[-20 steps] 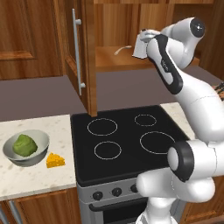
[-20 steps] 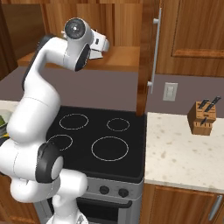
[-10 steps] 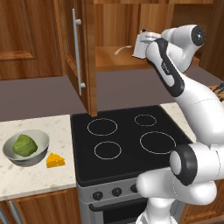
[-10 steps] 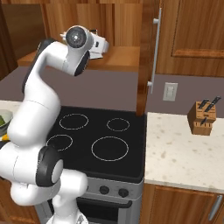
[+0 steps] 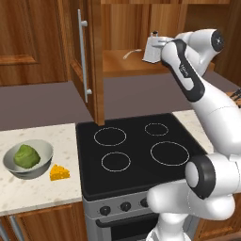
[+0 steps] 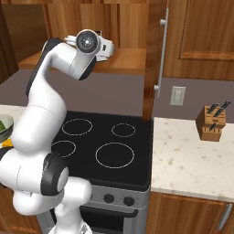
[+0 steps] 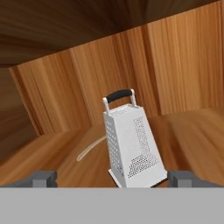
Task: Pick the cheese from the fridge and the cheese grater from the cabinet and place them next to the salad bowl.
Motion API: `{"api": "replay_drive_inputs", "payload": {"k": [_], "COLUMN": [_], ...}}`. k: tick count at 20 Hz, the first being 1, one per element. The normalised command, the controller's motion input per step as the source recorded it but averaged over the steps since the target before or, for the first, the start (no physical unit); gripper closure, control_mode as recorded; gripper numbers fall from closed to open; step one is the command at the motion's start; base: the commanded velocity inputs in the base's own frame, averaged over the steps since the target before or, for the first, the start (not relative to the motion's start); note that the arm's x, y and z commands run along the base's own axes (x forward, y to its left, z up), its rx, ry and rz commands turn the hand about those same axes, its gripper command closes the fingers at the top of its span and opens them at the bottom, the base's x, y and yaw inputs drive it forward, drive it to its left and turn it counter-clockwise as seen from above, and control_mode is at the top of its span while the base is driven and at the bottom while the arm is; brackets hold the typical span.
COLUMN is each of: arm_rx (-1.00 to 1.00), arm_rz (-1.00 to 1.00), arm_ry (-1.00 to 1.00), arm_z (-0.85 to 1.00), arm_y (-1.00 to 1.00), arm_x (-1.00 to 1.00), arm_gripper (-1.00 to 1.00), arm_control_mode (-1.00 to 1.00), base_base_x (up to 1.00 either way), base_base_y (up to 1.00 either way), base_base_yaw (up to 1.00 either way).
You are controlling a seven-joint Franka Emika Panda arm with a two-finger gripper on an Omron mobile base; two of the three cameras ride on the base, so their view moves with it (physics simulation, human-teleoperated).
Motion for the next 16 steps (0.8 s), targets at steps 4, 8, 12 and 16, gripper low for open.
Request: {"api": "replay_drive_inputs", "payload": {"k": [4,8,12,16], "arm_rx": [0.0,0.0,0.0,0.0], "arm_rz": [0.03,0.0,0.0,0.0], "arm_ry": [0.0,-0.03,-0.03,-0.03], "arm_z": [-0.04,-0.08,-0.02,-0.02], "arm_y": [0.03,0.09,0.01,0.0], "arm_x": [0.03,0.13,0.12,0.09], "arm_gripper": [-1.0,-1.0,-1.0,-1.0], "arm_control_mode": [-1.0,-1.0,-1.0,-1.0], "base_base_x": [0.0,0.0,0.0,0.0], "base_base_y": [0.0,0.0,0.0,0.0], "base_base_yaw": [0.0,0.0,0.0,0.0]}}
